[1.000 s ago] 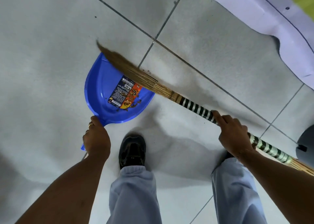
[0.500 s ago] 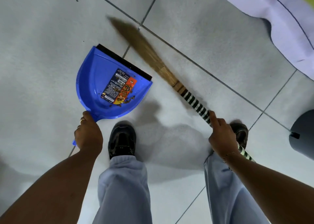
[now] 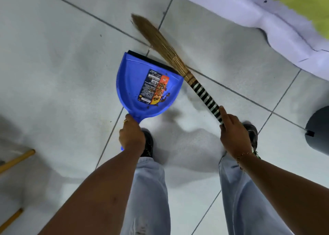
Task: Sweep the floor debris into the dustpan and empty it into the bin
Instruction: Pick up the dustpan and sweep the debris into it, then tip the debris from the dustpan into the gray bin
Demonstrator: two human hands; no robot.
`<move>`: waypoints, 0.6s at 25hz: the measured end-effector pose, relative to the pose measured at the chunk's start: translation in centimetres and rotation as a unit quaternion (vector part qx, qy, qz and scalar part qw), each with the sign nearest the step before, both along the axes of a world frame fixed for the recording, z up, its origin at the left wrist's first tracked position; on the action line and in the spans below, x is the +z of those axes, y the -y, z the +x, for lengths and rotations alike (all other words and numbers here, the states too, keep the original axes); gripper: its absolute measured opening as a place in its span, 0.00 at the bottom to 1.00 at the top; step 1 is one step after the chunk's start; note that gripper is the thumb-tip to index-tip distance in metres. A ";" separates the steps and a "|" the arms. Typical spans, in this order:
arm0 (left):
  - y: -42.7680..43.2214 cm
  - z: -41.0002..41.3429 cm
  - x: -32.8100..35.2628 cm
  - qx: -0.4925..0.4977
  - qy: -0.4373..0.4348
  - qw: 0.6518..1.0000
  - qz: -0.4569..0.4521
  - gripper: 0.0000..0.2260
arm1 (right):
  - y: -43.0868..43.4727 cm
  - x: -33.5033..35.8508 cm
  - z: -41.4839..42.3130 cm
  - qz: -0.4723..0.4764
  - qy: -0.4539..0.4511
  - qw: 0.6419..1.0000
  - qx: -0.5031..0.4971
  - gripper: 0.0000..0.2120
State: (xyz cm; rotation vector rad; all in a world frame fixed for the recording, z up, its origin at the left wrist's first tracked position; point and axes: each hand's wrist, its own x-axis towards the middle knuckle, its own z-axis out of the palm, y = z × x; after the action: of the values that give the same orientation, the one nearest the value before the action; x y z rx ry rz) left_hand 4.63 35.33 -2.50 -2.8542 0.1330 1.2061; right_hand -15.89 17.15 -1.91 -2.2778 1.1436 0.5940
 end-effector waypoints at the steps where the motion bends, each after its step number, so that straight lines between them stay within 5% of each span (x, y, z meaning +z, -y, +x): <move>1: 1.6 -0.2 1.8 -0.002 0.001 1.000 -0.011 0.20 | 0.6 1.4 0.4 -0.013 0.016 1.000 -0.012 0.28; 9: 13.1 -4.3 14.1 -0.115 0.048 0.991 -0.058 0.19 | 7.3 11.7 -3.1 -0.062 -0.067 0.971 -0.222 0.29; 15: 24.0 -14.3 19.6 -0.323 0.029 0.936 -0.141 0.22 | 12.4 15.7 -12.8 -0.015 -0.142 0.941 -0.308 0.26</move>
State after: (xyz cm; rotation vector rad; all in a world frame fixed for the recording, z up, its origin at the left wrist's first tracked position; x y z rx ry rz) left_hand -9.71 11.32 17.13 -2.6774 1.2163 1.0108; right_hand -28.69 4.74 13.75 -1.7348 1.9053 0.6568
